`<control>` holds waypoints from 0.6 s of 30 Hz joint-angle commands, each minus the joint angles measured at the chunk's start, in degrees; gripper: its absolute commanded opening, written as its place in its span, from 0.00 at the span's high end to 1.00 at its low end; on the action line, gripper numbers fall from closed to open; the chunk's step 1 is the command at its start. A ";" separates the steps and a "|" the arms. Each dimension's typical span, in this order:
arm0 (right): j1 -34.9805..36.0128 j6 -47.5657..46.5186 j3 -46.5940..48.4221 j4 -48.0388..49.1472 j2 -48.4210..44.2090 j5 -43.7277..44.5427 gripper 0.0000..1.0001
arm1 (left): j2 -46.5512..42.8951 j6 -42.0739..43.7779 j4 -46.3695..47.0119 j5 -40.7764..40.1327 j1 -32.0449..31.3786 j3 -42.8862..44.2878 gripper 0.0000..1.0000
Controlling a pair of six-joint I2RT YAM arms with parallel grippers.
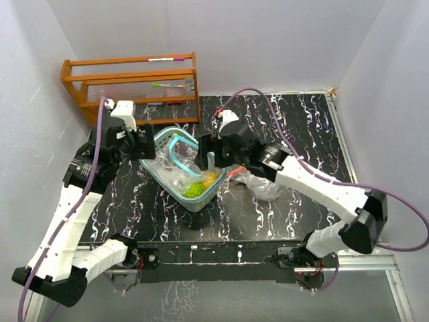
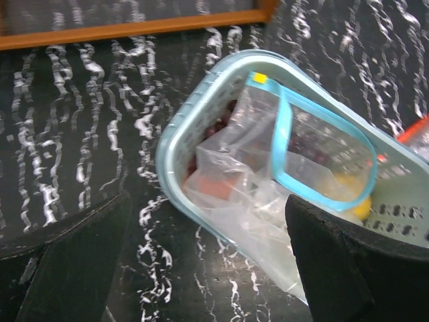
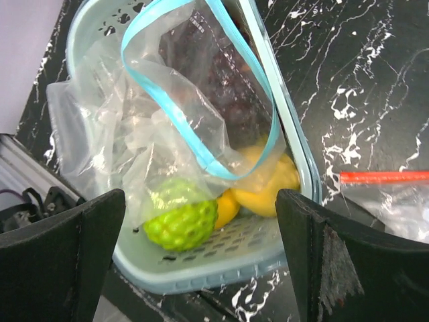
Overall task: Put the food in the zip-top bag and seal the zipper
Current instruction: Pick up the zipper food storage bag from the bin.
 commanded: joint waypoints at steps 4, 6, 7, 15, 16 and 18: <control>-0.25 -3.76 4.25 11.19 7.27 1.03 0.00 | -3.18 -1.57 -4.86 -18.47 -0.21 7.65 0.03; -0.23 -3.99 5.62 11.14 10.02 0.59 0.00 | -3.60 -0.81 -4.53 -19.60 -0.23 7.88 0.03; -0.26 -3.81 6.09 11.27 11.05 0.15 0.00 | -3.68 -0.57 -4.41 -19.60 -0.25 7.89 0.03; -0.03 0.64 7.09 8.23 15.48 4.01 0.03 | -4.70 0.78 -2.53 -16.86 -0.22 6.06 0.03; 0.28 1.12 7.22 7.65 15.76 4.93 0.03 | -4.84 0.75 -2.38 -16.54 -0.22 5.93 0.03; 1.42 1.15 7.59 7.33 16.14 6.41 0.03 | -4.99 0.79 -1.76 -15.77 -0.22 5.59 0.03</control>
